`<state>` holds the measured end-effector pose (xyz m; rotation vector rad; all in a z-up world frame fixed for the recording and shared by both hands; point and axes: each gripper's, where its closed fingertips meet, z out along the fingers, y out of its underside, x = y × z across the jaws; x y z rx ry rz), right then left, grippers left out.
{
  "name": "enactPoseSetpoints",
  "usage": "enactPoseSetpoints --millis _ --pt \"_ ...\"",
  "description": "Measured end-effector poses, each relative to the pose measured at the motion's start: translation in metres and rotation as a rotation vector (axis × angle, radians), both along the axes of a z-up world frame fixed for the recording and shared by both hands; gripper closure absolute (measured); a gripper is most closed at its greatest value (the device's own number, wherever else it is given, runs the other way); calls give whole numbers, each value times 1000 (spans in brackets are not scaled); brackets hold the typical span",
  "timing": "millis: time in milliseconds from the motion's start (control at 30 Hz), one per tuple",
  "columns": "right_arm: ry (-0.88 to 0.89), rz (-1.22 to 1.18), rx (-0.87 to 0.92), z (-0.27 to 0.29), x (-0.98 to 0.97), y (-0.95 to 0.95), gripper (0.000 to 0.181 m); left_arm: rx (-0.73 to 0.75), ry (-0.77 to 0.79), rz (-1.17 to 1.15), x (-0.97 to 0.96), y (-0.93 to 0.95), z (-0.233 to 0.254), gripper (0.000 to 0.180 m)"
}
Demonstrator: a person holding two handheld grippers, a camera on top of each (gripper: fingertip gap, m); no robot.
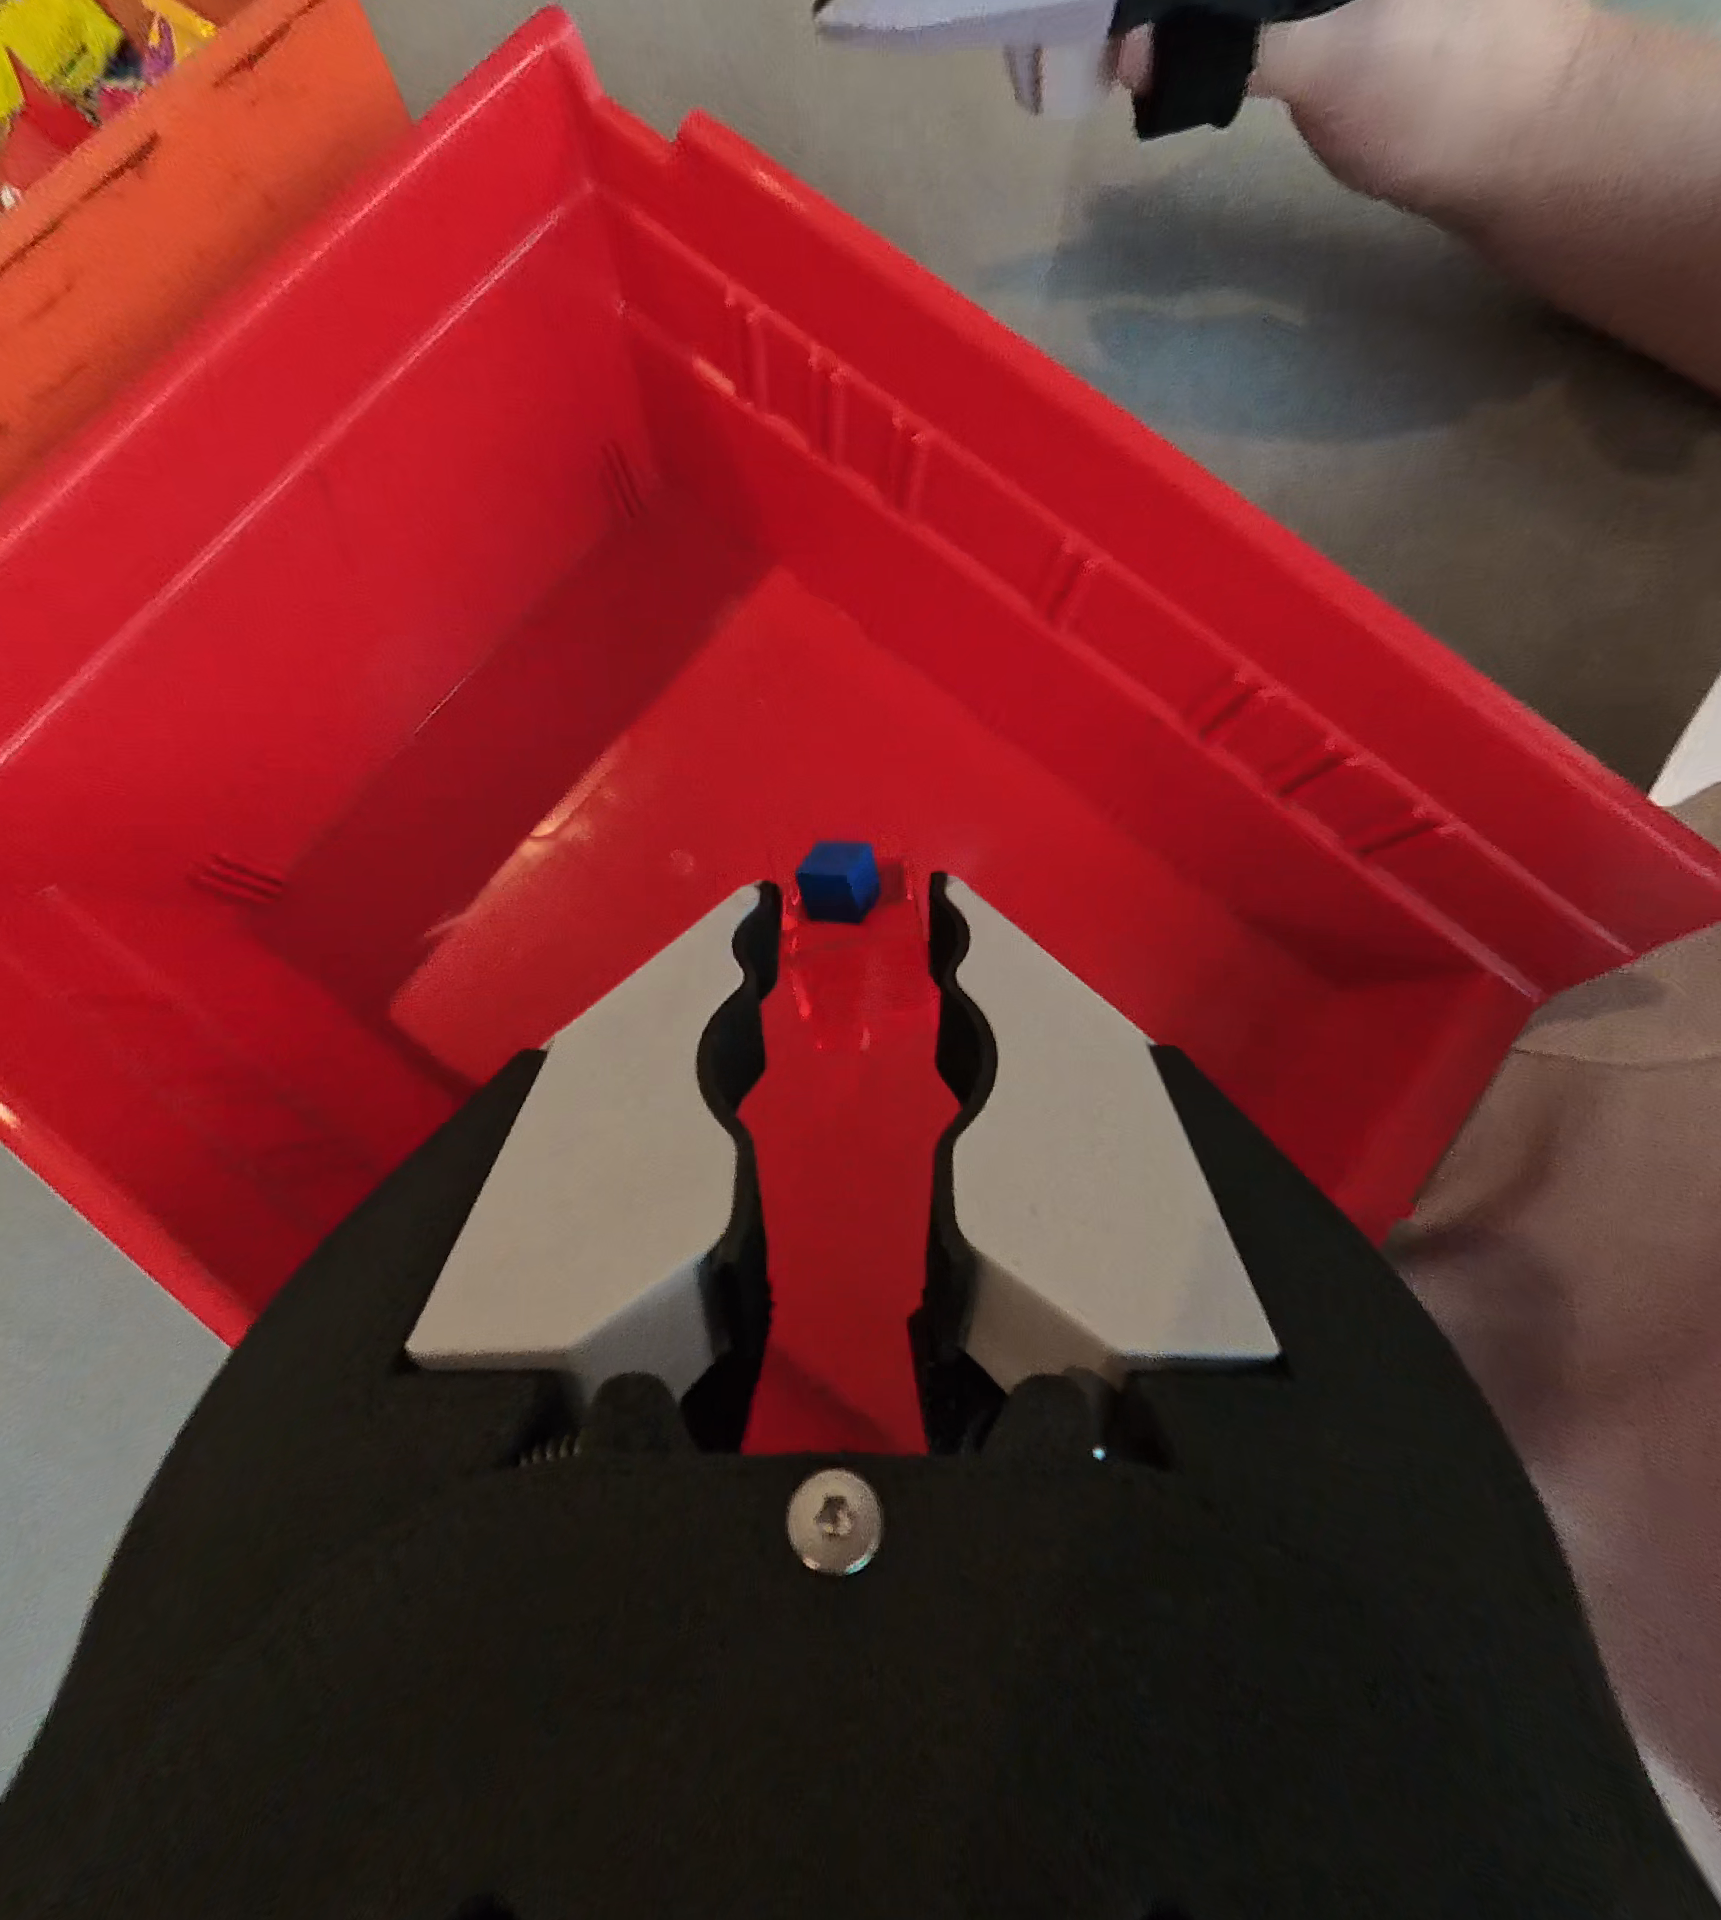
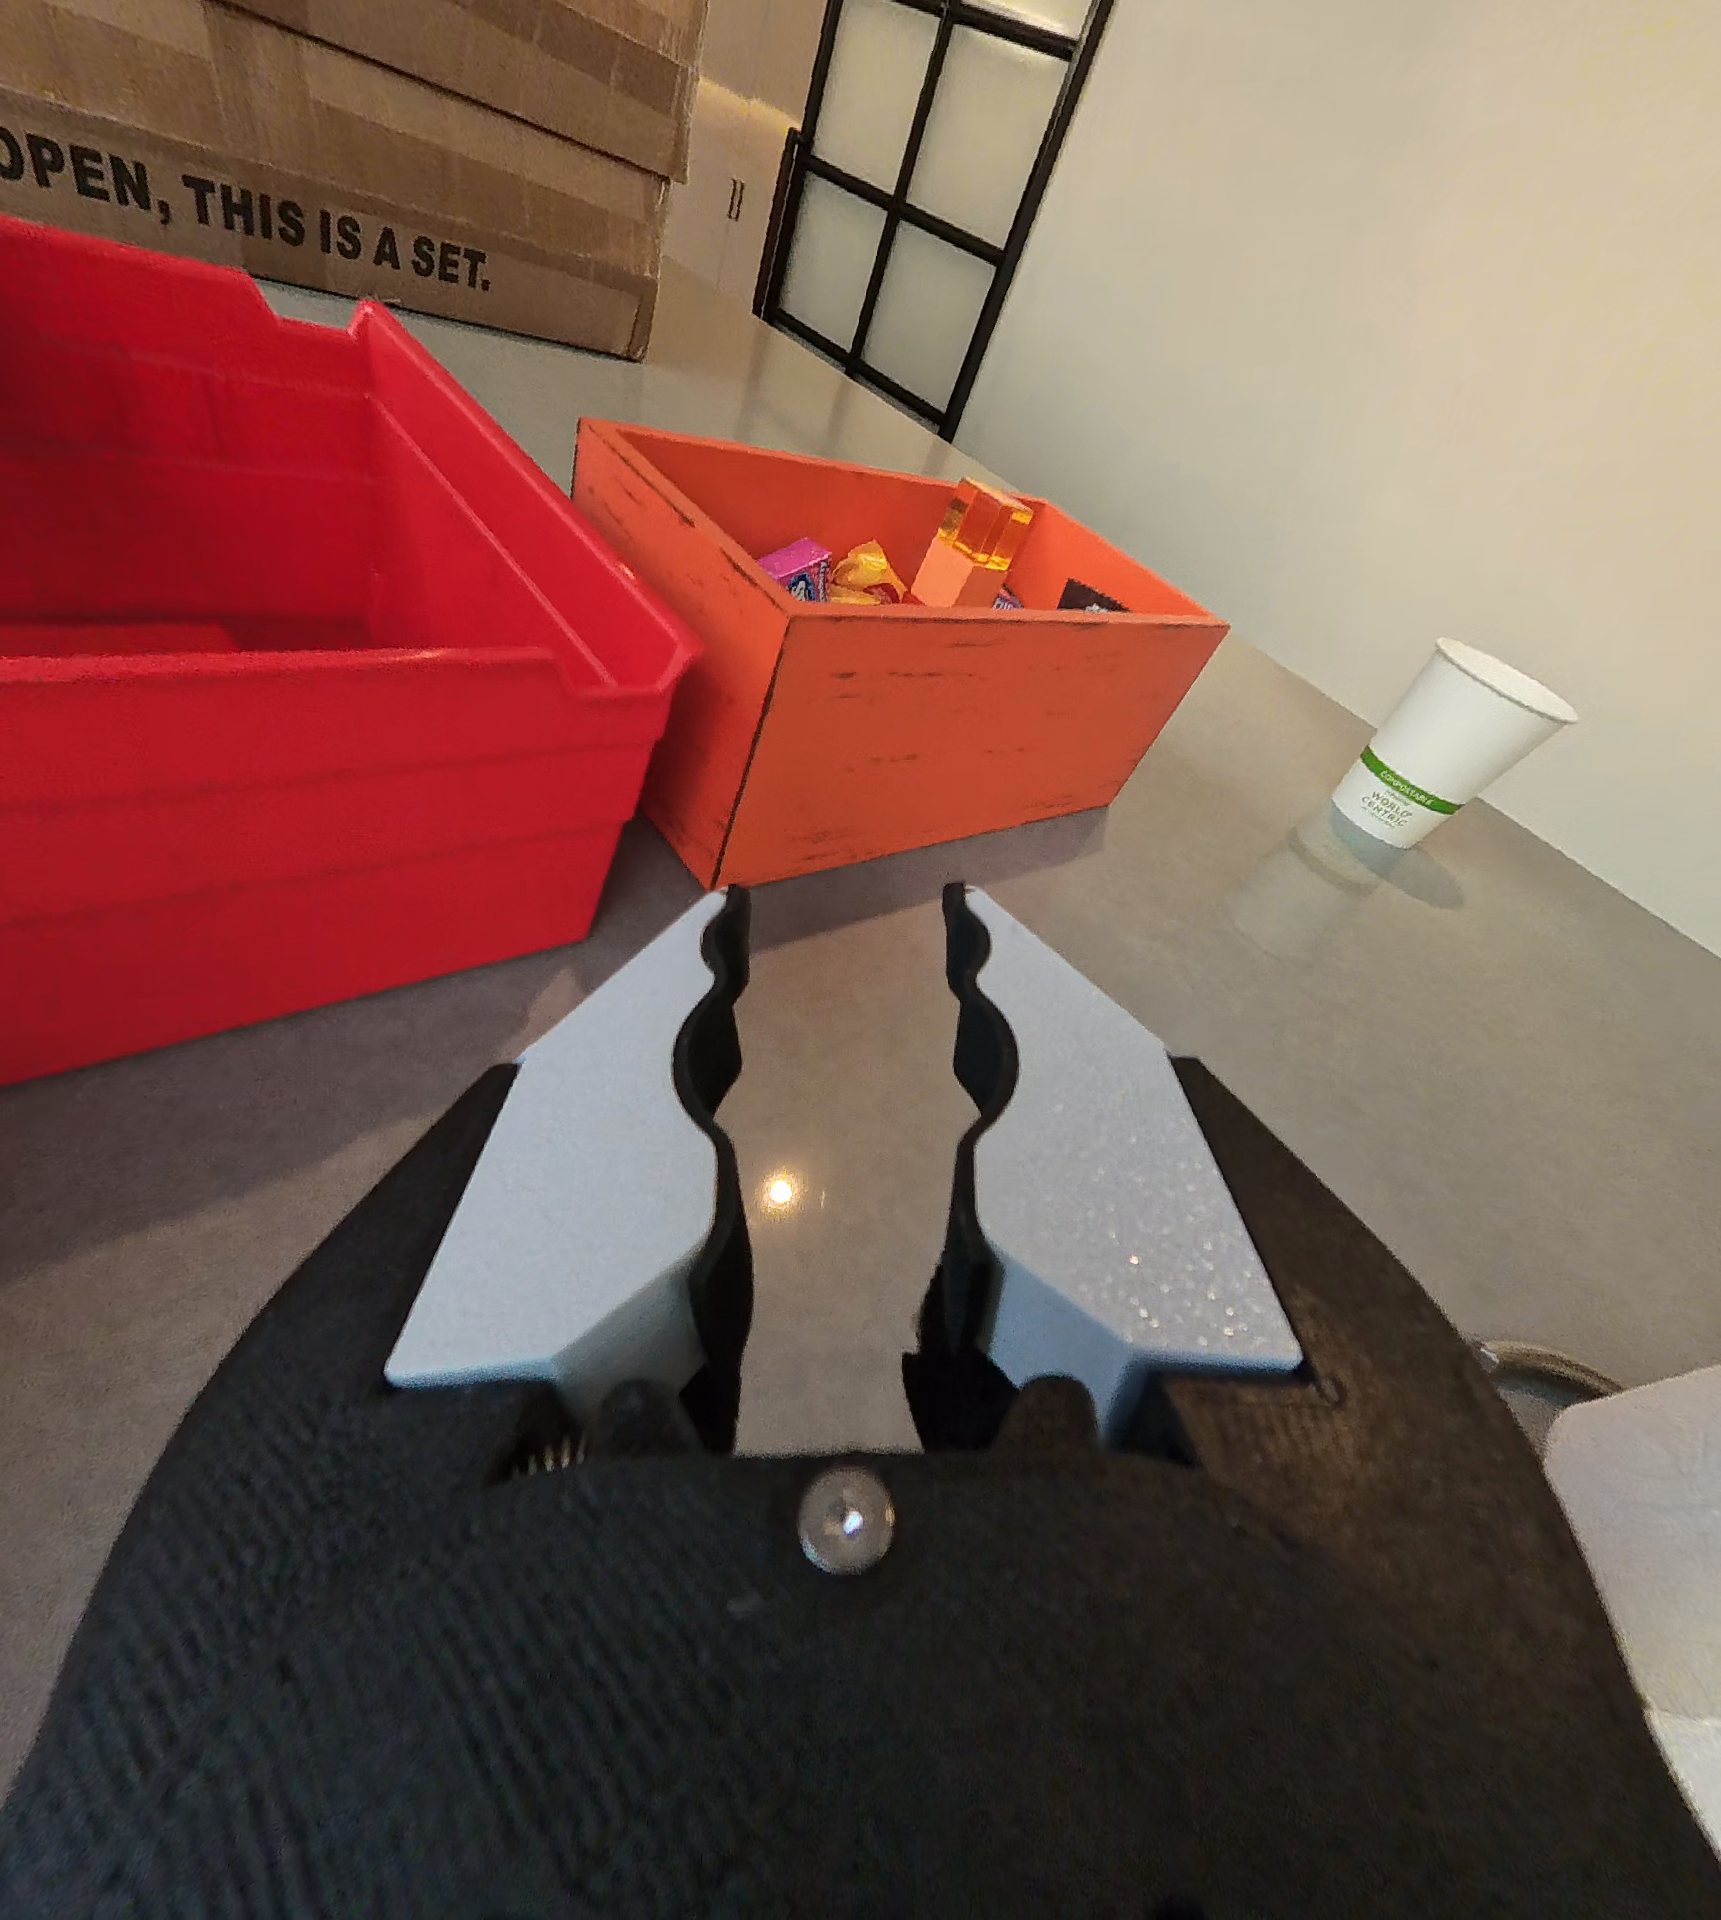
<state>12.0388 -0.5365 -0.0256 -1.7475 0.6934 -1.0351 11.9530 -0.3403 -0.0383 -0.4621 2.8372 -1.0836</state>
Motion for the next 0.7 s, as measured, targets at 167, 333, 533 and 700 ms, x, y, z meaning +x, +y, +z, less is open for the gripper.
enactPoseSetpoints --millis 167,333,533,700 --pt "27 4 -9 -9 0 0 145 -64 -73 105 23 16 32 124" --pt "38 19 -18 -13 0 3 145 102 -72 450 77 83 11 112" --pt "73 37 -13 -21 0 4 145 282 186 456 57 118 -41 176" --pt "102 64 -46 -31 -2 9 145 341 285 654 65 231 -42 177"
